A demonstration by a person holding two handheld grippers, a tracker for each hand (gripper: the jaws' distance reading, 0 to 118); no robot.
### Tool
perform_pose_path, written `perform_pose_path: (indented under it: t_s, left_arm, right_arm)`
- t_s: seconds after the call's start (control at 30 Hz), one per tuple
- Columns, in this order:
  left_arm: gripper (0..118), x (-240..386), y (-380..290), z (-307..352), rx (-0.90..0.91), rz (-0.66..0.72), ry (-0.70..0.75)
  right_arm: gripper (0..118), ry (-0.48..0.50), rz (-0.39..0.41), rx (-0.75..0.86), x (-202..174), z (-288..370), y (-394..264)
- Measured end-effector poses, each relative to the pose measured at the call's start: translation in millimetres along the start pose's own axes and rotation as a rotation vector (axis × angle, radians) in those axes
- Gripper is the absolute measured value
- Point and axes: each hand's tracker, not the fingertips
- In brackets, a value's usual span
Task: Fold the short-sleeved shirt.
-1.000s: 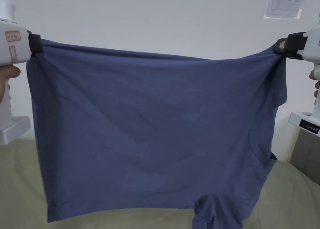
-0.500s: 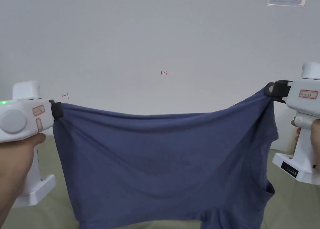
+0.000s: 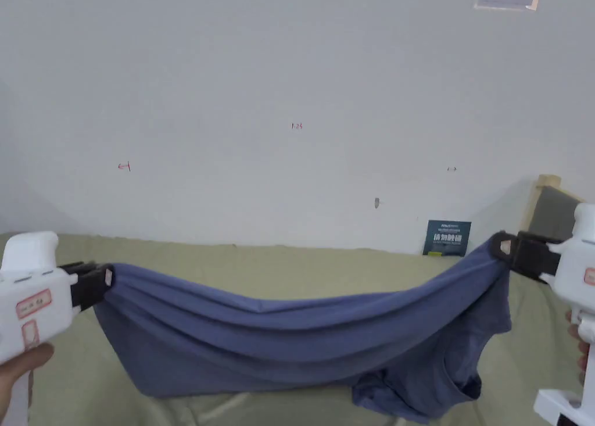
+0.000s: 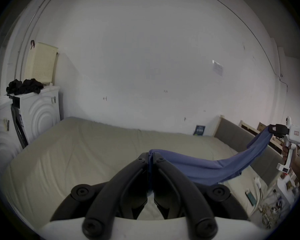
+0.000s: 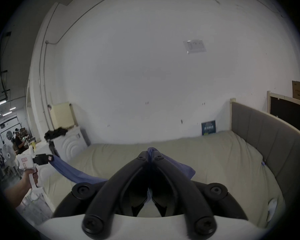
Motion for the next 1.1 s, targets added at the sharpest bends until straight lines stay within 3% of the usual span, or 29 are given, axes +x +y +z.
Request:
perform_pose_path:
  t_s: [0.3,0.37,0.43,0.57,0.6,0.63,0.67,0.7,0.73,0.93,1.0,1.03,1.07,1.1]
  left_arm:
    - [1,-6.6,-212.3,71.6,-0.354,-0.119,-0.067]
    - [1,-10.5,-254.9,75.9,-0.449,-0.168,-0.015]
    - [1,-19.2,-285.5,73.3,-0.501,-0.136,0.015]
    - [5,-24.3,-294.9,72.5,-0.464,-0.088,0.046]
    - [16,-23.6,-292.0,75.1,-0.441,-0.063,0.025]
    - [48,-21.6,-287.2,79.8,-0.418,-0.046,0.030]
    - [81,-19.4,-282.6,86.2,-0.402,-0.050,0.027]
    - [104,-11.3,-277.2,94.3,-0.377,-0.070,0.028]
    - [112,-0.4,-267.4,107.5,-0.310,-0.141,0.032]
    - [112,73.8,-223.7,190.7,-0.069,-0.358,0.061]
    - [110,89.1,-222.6,206.3,-0.054,-0.358,0.078]
    - [96,92.7,-222.7,209.5,-0.072,-0.336,0.072]
    - [70,89.3,-226.6,206.5,-0.119,-0.288,0.052]
    - [31,89.6,-229.6,205.5,-0.135,-0.263,0.053]
  right_arm:
    - [4,0.002,0.020,-0.393,17.2,75.8,-239.5]
    - [4,-0.015,0.013,-0.465,23.1,83.4,-292.3]
    - [4,-0.063,0.007,-0.508,33.6,84.3,-327.8]
    - [7,-0.148,-0.097,-0.477,47.3,91.0,-342.3]
    - [22,-0.167,-0.100,-0.472,49.8,92.0,-341.7]
    - [68,-0.161,-0.096,-0.480,50.8,93.1,-339.4]
    - [103,-0.170,-0.093,-0.483,49.3,95.5,-336.3]
    - [118,-0.171,-0.079,-0.480,43.2,99.6,-333.1]
    - [118,-0.179,-0.052,-0.408,33.3,112.3,-324.9]
    - [118,-0.125,0.113,-0.169,-35.8,178.4,-285.0]
    - [113,-0.104,0.108,-0.170,-55.9,194.0,-282.1]
    - [84,-0.091,0.111,-0.168,-62.5,199.1,-283.5]
    - [45,-0.098,0.135,-0.147,-70.5,204.9,-286.3]
    - [8,-0.144,0.193,-0.113,-74.4,207.7,-291.5]
